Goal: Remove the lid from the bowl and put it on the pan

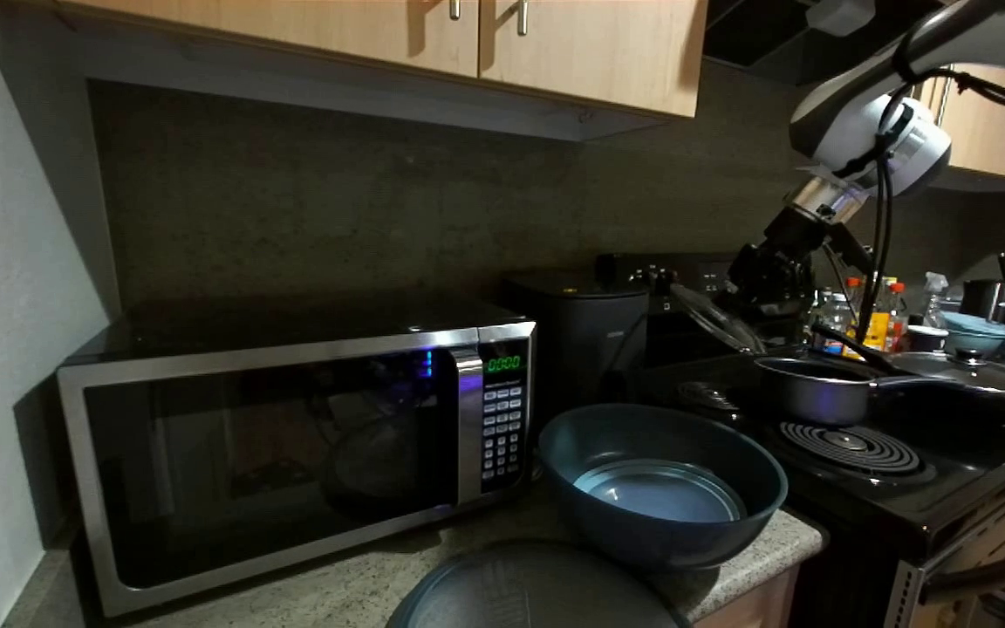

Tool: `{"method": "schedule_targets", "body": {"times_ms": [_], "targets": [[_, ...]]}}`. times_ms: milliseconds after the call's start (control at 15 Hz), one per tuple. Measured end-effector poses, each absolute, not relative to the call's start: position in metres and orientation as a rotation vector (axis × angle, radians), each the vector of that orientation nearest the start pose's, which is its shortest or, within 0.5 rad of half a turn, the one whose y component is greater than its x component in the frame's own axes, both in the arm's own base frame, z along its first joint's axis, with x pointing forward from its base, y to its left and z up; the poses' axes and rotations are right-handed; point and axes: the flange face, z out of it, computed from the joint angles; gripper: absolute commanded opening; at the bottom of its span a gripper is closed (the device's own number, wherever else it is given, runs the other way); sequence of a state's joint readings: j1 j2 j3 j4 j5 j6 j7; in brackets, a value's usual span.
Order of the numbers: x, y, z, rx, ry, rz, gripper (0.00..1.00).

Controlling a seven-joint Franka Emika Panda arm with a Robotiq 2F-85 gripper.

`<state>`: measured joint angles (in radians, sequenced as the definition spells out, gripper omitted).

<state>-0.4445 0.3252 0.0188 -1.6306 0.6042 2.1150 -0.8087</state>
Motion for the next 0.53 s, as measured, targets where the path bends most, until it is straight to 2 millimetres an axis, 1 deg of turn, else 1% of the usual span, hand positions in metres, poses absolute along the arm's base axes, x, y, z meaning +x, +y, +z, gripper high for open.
{"method": "schedule_targets", "body": {"times_ms": [67, 133, 200, 267, 333, 400, 467, 533], "targets": [[0.622, -0.245, 0.450, -2.731, -0.176, -0.575, 0.23], [0.621, -0.228, 0.436, -2.740, -0.210, -0.521, 0.23], [0.620, -0.204, 0.417, -2.744, -0.253, -0.466, 0.48], [0.621, -0.179, 0.399, -2.746, -0.290, -0.439, 0.48], [0.620, -0.158, 0.385, -2.749, -0.315, -0.425, 0.48], [0.620, -0.144, 0.375, -2.752, -0.333, -0.415, 0.48], [0.619, -0.137, 0.373, -2.753, -0.343, -0.413, 0.48], [0.618, -0.138, 0.375, -2.754, -0.341, -0.417, 0.23]]}}
